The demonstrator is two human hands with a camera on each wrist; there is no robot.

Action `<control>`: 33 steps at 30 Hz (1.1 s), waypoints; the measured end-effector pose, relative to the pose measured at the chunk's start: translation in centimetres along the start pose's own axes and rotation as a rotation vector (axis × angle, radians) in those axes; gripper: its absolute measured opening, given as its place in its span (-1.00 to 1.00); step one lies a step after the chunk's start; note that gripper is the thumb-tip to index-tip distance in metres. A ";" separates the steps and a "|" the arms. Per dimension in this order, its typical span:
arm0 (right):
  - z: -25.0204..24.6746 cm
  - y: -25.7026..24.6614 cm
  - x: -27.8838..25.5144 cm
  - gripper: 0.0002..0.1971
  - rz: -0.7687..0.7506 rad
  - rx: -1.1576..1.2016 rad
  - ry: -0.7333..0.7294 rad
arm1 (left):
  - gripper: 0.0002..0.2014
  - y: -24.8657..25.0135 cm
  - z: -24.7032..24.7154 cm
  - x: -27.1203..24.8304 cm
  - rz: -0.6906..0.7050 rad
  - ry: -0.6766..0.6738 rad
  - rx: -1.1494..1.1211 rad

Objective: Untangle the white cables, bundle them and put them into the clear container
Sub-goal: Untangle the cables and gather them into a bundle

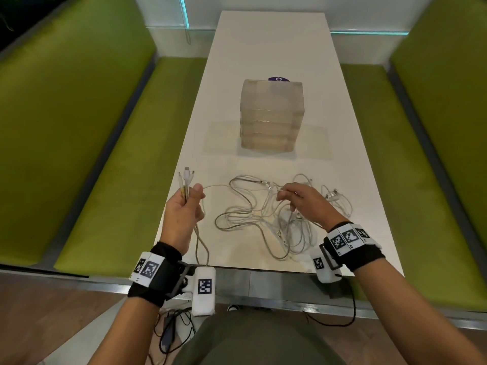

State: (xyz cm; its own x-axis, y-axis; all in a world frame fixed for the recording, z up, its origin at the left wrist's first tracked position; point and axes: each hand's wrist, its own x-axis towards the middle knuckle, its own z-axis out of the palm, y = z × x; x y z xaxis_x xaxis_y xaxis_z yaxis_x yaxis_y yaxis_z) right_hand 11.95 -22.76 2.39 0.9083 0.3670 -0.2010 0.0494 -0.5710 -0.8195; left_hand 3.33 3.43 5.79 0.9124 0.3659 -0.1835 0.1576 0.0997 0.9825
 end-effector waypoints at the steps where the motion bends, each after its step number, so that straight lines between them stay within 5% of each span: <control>1: 0.2 -0.3 0.0 -0.82 -0.018 0.017 0.016 | -0.74 -0.2 0.3 -0.2 -0.021 -0.040 0.000; 6: 1.2 -2.3 -0.3 -0.83 -0.210 -0.101 -0.037 | -0.70 -1.3 3.3 -1.0 -0.051 -0.262 0.144; 10: 2.2 -4.4 -1.2 -0.84 -0.335 -0.185 -0.135 | -0.71 -1.7 5.7 -1.3 -0.064 -0.299 0.169; 17: 1.5 -5.4 -2.9 -0.96 -0.148 0.061 -0.109 | -0.71 -1.0 4.7 -1.6 -0.089 -0.444 0.217; 21: 1.3 -5.7 -3.7 -0.66 -0.081 0.157 -0.202 | -0.63 -0.4 3.5 -2.1 -0.140 -0.576 0.139; 23: 1.8 -5.7 -3.8 -0.76 -0.108 0.119 -0.249 | -0.66 -0.3 3.2 -2.3 -0.154 -0.643 0.164; 28: 2.9 -5.2 -4.4 -0.84 -0.163 -0.023 -0.198 | -0.66 -0.8 2.8 -2.2 -0.103 -0.438 0.147; 33: 4.9 -4.5 -6.7 -0.84 0.003 0.046 -0.451 | -0.66 -0.7 2.1 -1.9 -0.094 -0.337 0.003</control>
State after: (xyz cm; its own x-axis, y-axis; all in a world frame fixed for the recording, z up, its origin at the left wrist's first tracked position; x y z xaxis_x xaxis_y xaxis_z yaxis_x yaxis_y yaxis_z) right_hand 3.57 -19.08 4.76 0.6357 0.6549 -0.4087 0.0192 -0.5426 -0.8397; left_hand 2.27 0.75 5.51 0.9671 0.0290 -0.2528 0.2479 0.1158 0.9618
